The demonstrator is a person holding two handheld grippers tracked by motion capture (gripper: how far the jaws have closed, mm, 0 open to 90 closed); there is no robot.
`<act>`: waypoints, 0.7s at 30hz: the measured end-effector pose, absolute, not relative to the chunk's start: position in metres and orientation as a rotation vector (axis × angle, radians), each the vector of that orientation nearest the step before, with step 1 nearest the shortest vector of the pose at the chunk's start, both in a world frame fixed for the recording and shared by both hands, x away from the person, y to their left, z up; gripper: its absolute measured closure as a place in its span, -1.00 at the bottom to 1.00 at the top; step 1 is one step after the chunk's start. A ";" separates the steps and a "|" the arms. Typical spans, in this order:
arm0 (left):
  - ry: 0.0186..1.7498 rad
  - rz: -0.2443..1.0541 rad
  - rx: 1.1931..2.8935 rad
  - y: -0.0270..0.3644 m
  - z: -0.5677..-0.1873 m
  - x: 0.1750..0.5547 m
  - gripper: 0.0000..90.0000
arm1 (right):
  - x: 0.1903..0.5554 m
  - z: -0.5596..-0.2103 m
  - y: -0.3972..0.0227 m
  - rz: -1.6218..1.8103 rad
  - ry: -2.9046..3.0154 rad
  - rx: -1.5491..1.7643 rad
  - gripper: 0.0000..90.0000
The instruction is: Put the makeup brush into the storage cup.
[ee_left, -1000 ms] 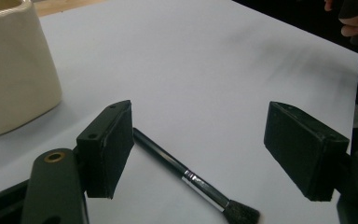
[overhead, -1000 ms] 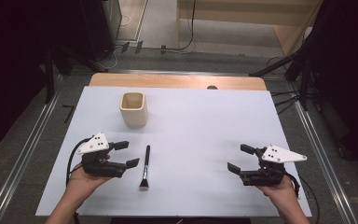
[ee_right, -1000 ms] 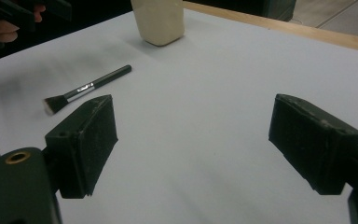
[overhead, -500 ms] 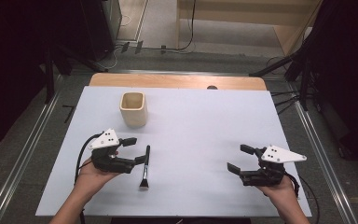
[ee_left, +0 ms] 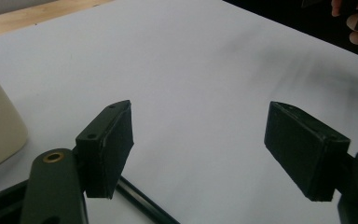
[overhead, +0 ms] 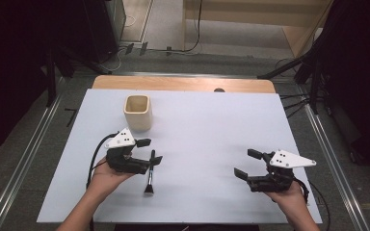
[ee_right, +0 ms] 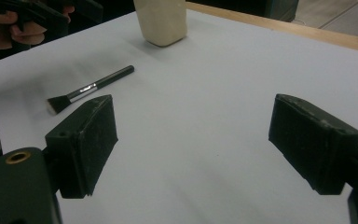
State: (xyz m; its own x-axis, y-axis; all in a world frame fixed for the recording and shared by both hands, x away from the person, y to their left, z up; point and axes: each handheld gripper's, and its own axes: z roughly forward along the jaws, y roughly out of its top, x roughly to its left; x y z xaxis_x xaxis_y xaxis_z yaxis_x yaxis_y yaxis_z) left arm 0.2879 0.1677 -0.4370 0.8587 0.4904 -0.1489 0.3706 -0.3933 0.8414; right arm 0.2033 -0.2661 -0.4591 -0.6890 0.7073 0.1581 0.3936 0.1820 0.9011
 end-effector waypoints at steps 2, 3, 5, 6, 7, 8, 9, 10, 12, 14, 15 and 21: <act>0.641 0.147 2.027 0.168 -0.437 0.288 -0.46 | 0.203 -0.459 -0.266 1.512 2.164 1.049 -0.64; 0.654 0.158 2.030 0.169 -0.435 0.287 -0.46 | 0.203 -0.459 -0.267 1.510 2.164 1.050 -0.64; 0.671 0.165 2.029 0.169 -0.434 0.287 -0.46 | 0.203 -0.459 -0.267 1.509 2.164 1.052 -0.64; 0.682 0.167 2.030 0.169 -0.433 0.287 -0.46 | 0.203 -0.459 -0.267 1.508 2.165 1.050 -0.64; 0.699 0.165 2.024 0.169 -0.432 0.287 -0.46 | 0.203 -0.459 -0.266 1.507 2.165 1.050 -0.64; 0.715 0.167 2.026 0.169 -0.432 0.287 -0.46 | 0.203 -0.459 -0.266 1.504 2.166 1.050 -0.64; 0.746 0.170 2.029 0.169 -0.431 0.287 -0.46 | 0.203 -0.459 -0.266 1.504 2.167 1.052 -0.64; 0.769 0.179 2.035 0.169 -0.431 0.286 -0.46 | 0.203 -0.459 -0.266 1.498 2.167 1.053 -0.64; 0.798 0.195 2.050 0.168 -0.430 0.286 -0.46 | 0.203 -0.460 -0.266 1.492 2.166 1.057 -0.64; 0.835 0.217 2.065 0.167 -0.430 0.284 -0.46 | 0.203 -0.459 -0.266 1.485 2.162 1.059 -0.64; 0.854 0.225 2.066 0.167 -0.430 0.283 -0.46 | 0.203 -0.459 -0.266 1.482 2.158 1.061 -0.64; 0.994 0.218 2.036 0.167 -0.432 0.282 -0.45 | 0.202 -0.459 -0.266 1.482 2.136 1.081 -0.64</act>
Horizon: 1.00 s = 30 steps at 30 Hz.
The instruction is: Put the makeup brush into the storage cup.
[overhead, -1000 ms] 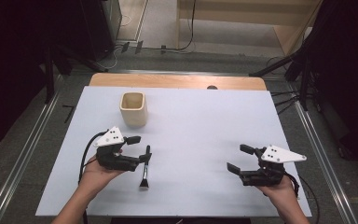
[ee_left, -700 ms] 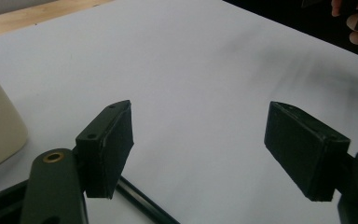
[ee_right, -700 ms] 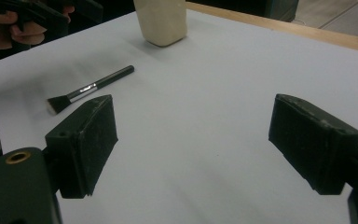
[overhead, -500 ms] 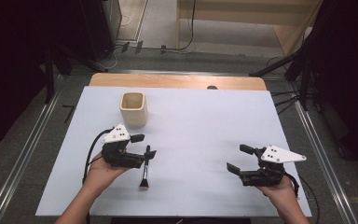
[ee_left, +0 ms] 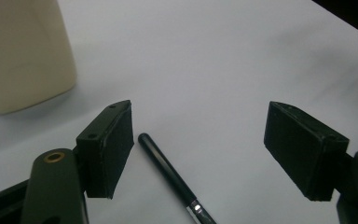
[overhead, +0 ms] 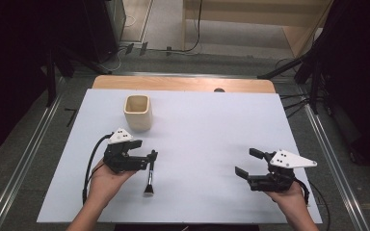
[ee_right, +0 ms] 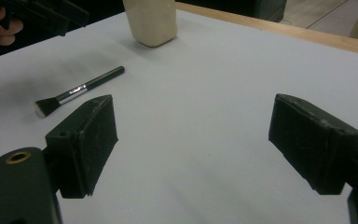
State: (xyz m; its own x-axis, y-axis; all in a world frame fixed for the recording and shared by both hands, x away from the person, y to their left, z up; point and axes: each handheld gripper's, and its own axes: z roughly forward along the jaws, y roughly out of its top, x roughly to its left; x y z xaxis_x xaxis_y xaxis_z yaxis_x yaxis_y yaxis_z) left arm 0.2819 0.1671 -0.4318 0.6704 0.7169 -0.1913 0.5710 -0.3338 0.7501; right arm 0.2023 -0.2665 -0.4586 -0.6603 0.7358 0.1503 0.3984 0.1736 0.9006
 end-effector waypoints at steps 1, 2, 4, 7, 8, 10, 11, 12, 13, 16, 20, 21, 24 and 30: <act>1.001 0.219 2.033 0.167 -0.432 0.282 -0.45 | 0.202 -0.458 -0.266 1.474 2.134 1.078 -0.64; 1.021 0.228 2.034 0.167 -0.433 0.282 -0.45 | 0.202 -0.458 -0.265 1.473 2.134 1.078 -0.64; 1.046 0.238 2.030 0.166 -0.435 0.281 -0.45 | 0.201 -0.457 -0.263 1.466 2.129 1.059 -0.64; 1.084 0.267 2.024 0.165 -0.436 0.280 -0.45 | 0.200 -0.457 -0.261 1.460 2.119 1.058 -0.64; 1.110 0.272 2.013 0.165 -0.438 0.280 -0.45 | 0.200 -0.457 -0.258 1.451 2.107 1.063 -0.64; 1.147 0.272 2.007 0.164 -0.440 0.280 -0.45 | 0.200 -0.457 -0.256 1.453 2.100 1.057 -0.64; 1.157 0.273 2.004 0.163 -0.440 0.280 -0.45 | 0.200 -0.457 -0.256 1.453 2.100 1.057 -0.64; 1.177 0.281 2.010 0.162 -0.441 0.280 -0.45 | 0.199 -0.456 -0.255 1.457 2.100 1.048 -0.64; 1.182 0.286 2.016 0.161 -0.442 0.279 -0.45 | 0.199 -0.456 -0.255 1.457 2.100 1.048 -0.64; 1.227 0.289 2.014 0.156 -0.442 0.277 -0.45 | 0.200 -0.457 -0.253 1.440 2.124 1.027 -0.64; 1.266 0.292 2.022 0.152 -0.442 0.275 -0.45 | 0.203 -0.459 -0.253 1.403 2.152 1.012 -0.64; 1.273 0.288 2.020 0.152 -0.442 0.275 -0.45 | 0.203 -0.459 -0.253 1.403 2.152 1.012 -0.64; 1.318 0.239 2.034 0.154 -0.444 0.277 -0.45 | 0.204 -0.459 -0.253 1.393 2.161 1.024 -0.64; 1.404 0.133 2.053 0.155 -0.444 0.284 -0.45 | 0.203 -0.458 -0.251 1.375 2.168 1.033 -0.64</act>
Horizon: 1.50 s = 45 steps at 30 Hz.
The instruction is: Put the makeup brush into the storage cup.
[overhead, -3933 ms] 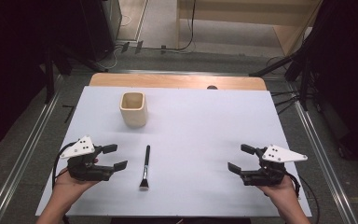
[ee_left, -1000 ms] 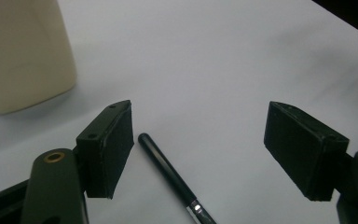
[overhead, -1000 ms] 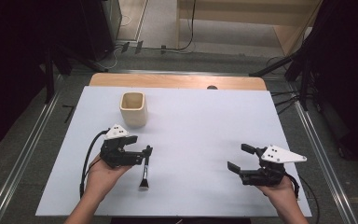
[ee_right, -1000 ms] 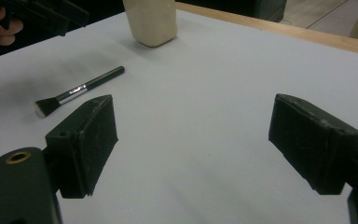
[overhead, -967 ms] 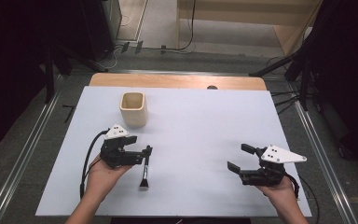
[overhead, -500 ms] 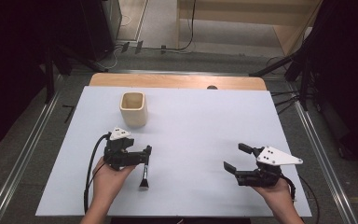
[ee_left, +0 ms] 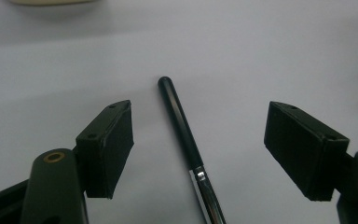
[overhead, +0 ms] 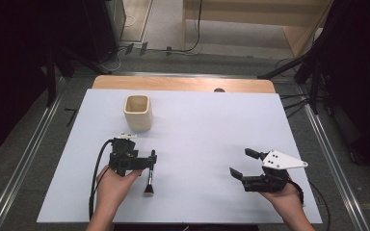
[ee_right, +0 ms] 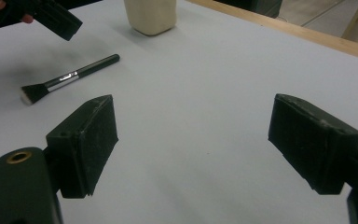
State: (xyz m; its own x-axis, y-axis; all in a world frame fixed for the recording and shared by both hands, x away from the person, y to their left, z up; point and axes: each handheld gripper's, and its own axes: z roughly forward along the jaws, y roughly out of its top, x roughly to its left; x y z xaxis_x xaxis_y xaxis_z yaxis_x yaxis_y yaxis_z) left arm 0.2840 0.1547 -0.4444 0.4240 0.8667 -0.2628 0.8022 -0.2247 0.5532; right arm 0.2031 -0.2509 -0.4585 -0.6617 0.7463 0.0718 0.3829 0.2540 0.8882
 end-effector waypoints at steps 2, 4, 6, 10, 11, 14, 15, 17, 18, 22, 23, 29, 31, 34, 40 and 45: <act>1.432 0.099 2.066 0.154 -0.443 0.287 -0.45 | 0.203 -0.459 -0.251 1.370 2.171 1.027 -0.64; 1.454 0.080 2.096 0.152 -0.442 0.289 -0.45 | 0.202 -0.459 -0.250 1.353 2.182 1.024 -0.64; 1.476 0.072 2.115 0.150 -0.441 0.291 -0.45 | 0.202 -0.460 -0.250 1.343 2.186 1.021 -0.64; 1.509 0.068 2.176 0.144 -0.440 0.296 -0.45 | 0.202 -0.460 -0.251 1.341 2.186 1.026 -0.64; 1.523 0.062 2.195 0.142 -0.440 0.297 -0.45 | 0.202 -0.460 -0.251 1.341 2.186 1.030 -0.64; 1.582 0.006 2.208 0.137 -0.440 0.301 -0.41 | 0.202 -0.460 -0.251 1.342 2.185 1.026 -0.64; 1.584 -0.008 2.214 0.136 -0.439 0.302 -0.40 | 0.202 -0.460 -0.251 1.342 2.185 1.028 -0.64; 1.593 -0.020 2.224 0.133 -0.439 0.303 -0.39 | 0.203 -0.460 -0.251 1.341 2.189 1.027 -0.64; 1.606 -0.012 2.253 0.129 -0.440 0.303 -0.39 | 0.203 -0.460 -0.251 1.337 2.193 1.025 -0.64; 1.630 -0.032 2.284 0.125 -0.442 0.304 -0.38 | 0.203 -0.461 -0.250 1.337 2.191 1.025 -0.64; 1.631 -0.052 2.295 0.124 -0.443 0.304 -0.38 | 0.203 -0.461 -0.250 1.336 2.192 1.027 -0.64; 1.680 -0.113 2.356 0.120 -0.445 0.308 -0.36 | 0.203 -0.461 -0.251 1.346 2.193 1.026 -0.64; 1.683 -0.103 2.358 0.119 -0.445 0.308 -0.36 | 0.203 -0.461 -0.251 1.344 2.193 1.031 -0.64; 1.695 -0.089 2.364 0.117 -0.447 0.307 -0.35 | 0.203 -0.461 -0.251 1.343 2.194 1.033 -0.64; 1.693 -0.094 2.384 0.115 -0.450 0.306 -0.35 | 0.204 -0.461 -0.251 1.338 2.197 1.031 -0.64; 1.707 -0.096 2.401 0.113 -0.453 0.305 -0.34 | 0.204 -0.462 -0.251 1.339 2.197 1.033 -0.64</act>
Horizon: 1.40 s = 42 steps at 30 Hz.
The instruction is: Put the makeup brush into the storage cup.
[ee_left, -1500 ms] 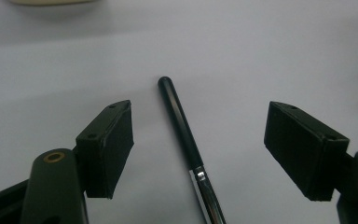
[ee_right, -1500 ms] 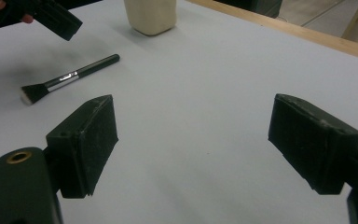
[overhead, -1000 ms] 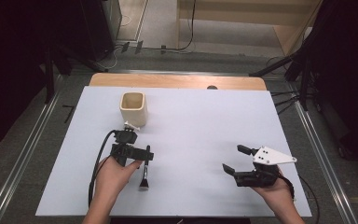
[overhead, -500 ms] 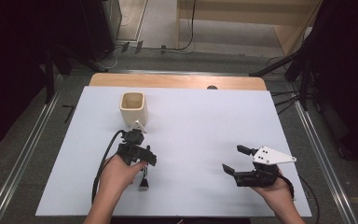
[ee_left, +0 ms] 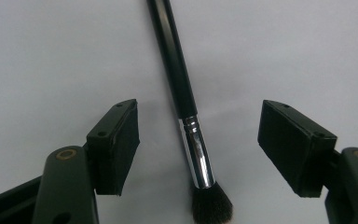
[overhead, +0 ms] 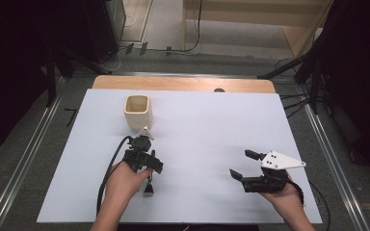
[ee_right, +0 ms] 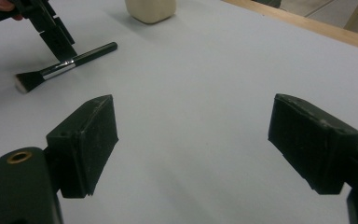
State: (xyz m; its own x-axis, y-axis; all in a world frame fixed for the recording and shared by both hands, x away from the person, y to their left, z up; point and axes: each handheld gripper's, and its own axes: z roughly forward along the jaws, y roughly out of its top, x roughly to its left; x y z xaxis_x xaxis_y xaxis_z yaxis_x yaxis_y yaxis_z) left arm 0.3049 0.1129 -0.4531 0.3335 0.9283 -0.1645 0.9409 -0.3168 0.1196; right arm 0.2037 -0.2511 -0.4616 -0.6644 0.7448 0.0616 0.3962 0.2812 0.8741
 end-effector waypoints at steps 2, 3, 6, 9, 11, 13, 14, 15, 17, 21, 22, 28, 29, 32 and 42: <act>1.707 -0.108 2.403 0.113 -0.455 0.304 -0.32 | 0.204 -0.462 -0.251 1.337 2.198 1.032 -0.64; 1.708 -0.103 2.413 0.112 -0.457 0.303 -0.32 | 0.204 -0.462 -0.251 1.337 2.199 1.032 -0.64; 1.726 -0.108 2.422 0.112 -0.461 0.300 -0.30 | 0.204 -0.462 -0.251 1.337 2.200 1.032 -0.64; 1.728 -0.091 2.440 0.112 -0.465 0.298 -0.29 | 0.204 -0.462 -0.251 1.336 2.200 1.031 -0.64; 1.743 -0.085 2.450 0.110 -0.468 0.296 -0.28 | 0.204 -0.462 -0.250 1.334 2.203 1.032 -0.64; 1.752 -0.061 2.450 0.108 -0.469 0.295 -0.27 | 0.204 -0.462 -0.250 1.333 2.203 1.032 -0.64; 1.757 -0.049 2.452 0.107 -0.470 0.295 -0.26 | 0.204 -0.462 -0.250 1.332 2.205 1.030 -0.64; 1.756 -0.022 2.469 0.105 -0.470 0.294 -0.24 | 0.204 -0.462 -0.250 1.332 2.205 1.029 -0.64; 1.748 -0.001 2.486 0.103 -0.470 0.293 -0.24 | 0.204 -0.462 -0.250 1.331 2.205 1.029 -0.64; 1.746 0.100 2.535 0.094 -0.473 0.288 -0.19 | 0.204 -0.462 -0.250 1.329 2.204 1.031 -0.64; 1.747 0.111 2.543 0.093 -0.473 0.288 -0.19 | 0.204 -0.462 -0.250 1.329 2.204 1.031 -0.64; 1.757 0.126 2.535 0.092 -0.473 0.287 -0.17 | 0.204 -0.462 -0.250 1.326 2.207 1.030 -0.63; 1.760 0.126 2.532 0.092 -0.473 0.287 -0.16 | 0.204 -0.462 -0.250 1.326 2.207 1.030 -0.63; 1.782 0.126 2.516 0.091 -0.472 0.286 -0.08 | 0.204 -0.462 -0.250 1.322 2.209 1.033 -0.63; 1.783 0.123 2.514 0.089 -0.469 0.283 0.63 | 0.204 -0.462 -0.249 1.320 2.212 1.027 -0.63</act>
